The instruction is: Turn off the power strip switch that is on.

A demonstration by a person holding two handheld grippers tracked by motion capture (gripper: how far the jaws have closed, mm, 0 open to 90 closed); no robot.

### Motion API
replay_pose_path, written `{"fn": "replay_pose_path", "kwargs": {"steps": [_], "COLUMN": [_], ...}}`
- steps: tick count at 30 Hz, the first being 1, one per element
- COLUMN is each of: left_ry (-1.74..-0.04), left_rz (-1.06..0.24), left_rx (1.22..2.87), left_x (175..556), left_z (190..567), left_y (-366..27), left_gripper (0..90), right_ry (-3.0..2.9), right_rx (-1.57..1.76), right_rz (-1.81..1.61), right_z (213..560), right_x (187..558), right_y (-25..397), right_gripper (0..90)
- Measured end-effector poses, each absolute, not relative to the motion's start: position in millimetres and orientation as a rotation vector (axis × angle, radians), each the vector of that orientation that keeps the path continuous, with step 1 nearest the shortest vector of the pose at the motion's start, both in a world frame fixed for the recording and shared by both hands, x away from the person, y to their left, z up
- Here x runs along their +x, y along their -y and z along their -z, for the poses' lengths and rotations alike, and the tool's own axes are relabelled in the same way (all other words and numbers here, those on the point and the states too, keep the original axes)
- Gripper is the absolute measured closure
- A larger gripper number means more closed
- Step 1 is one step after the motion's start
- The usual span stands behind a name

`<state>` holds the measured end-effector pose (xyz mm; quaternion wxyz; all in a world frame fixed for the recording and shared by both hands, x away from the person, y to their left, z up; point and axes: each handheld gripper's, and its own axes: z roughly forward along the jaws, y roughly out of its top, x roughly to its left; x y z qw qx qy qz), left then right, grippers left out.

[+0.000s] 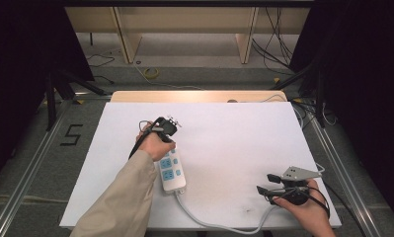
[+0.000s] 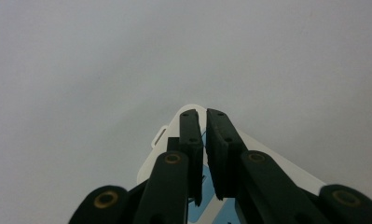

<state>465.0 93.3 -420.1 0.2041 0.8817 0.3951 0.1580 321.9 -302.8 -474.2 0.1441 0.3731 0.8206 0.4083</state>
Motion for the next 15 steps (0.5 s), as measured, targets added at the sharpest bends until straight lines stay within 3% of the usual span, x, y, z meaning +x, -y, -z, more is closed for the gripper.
{"fn": "replay_pose_path", "kwargs": {"steps": [15], "left_ry": [-1.088], "left_rz": [-0.472], "left_rx": [2.384], "left_x": [454], "left_z": [413], "left_y": [-109], "left_gripper": [71.2], "right_ry": [-2.362], "right_rx": [1.076], "right_rz": [-1.175], "right_z": [474], "right_x": [322], "right_y": [303], "right_gripper": [37.6]}}
